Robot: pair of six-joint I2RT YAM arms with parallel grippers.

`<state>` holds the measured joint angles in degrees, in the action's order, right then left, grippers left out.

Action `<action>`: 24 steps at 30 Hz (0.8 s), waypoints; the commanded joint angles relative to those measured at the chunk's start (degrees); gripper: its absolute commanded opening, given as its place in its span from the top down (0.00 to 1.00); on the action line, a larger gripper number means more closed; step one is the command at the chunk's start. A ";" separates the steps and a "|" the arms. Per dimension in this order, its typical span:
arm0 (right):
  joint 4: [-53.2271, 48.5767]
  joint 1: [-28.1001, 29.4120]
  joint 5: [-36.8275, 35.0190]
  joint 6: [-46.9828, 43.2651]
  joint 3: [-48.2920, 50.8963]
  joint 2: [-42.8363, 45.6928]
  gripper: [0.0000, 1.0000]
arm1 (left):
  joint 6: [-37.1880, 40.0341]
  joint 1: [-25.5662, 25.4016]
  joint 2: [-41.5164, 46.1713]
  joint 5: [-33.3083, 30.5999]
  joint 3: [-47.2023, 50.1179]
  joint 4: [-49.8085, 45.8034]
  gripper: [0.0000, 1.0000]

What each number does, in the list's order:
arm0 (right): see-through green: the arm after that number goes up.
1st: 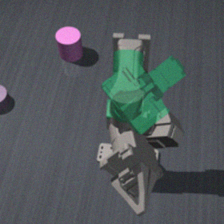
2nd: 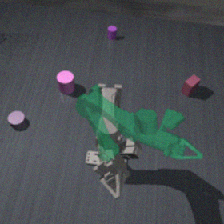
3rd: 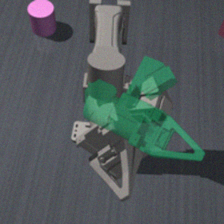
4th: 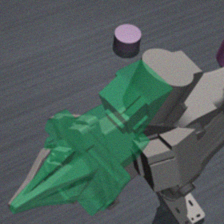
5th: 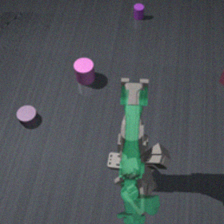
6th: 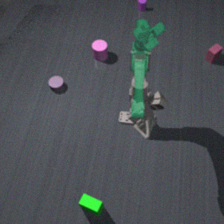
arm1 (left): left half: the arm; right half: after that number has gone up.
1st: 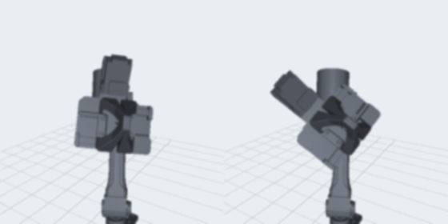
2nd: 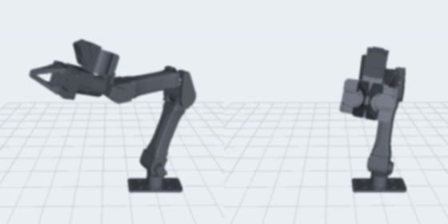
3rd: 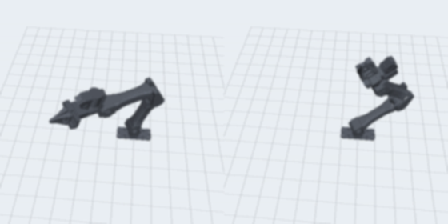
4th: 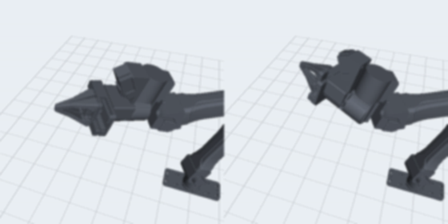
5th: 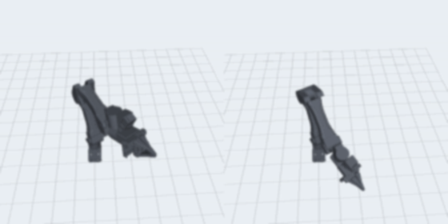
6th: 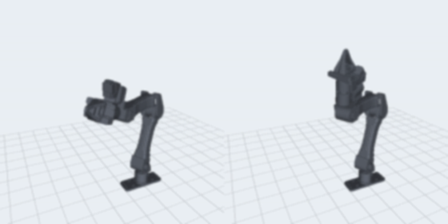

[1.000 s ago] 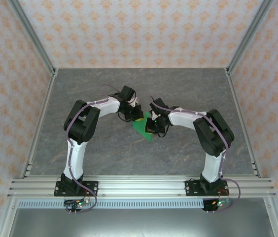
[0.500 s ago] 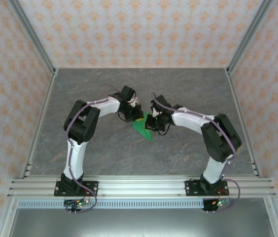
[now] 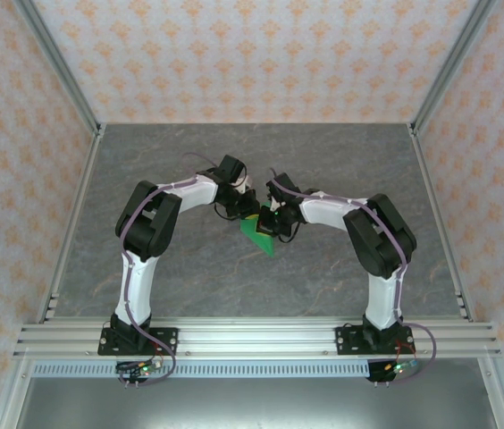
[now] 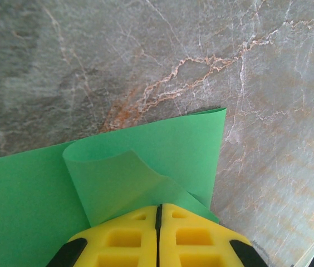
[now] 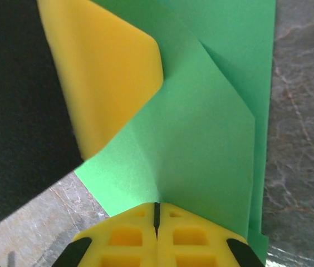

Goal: Fold a paper plane with a square sheet of paper (fold left side to right side)
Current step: Fourth fold the wing at the center of the table.

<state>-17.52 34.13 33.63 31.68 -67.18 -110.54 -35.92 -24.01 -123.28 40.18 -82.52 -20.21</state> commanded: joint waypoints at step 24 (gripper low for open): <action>-17.70 0.55 -4.37 -6.40 10.36 7.16 1.00 | 1.12 0.23 -5.13 -8.45 0.70 -8.08 0.93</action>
<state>-25.28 34.13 32.32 25.23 -60.10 -103.88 -35.92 -24.03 -123.55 40.18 -83.22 -21.45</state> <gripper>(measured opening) 0.067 0.074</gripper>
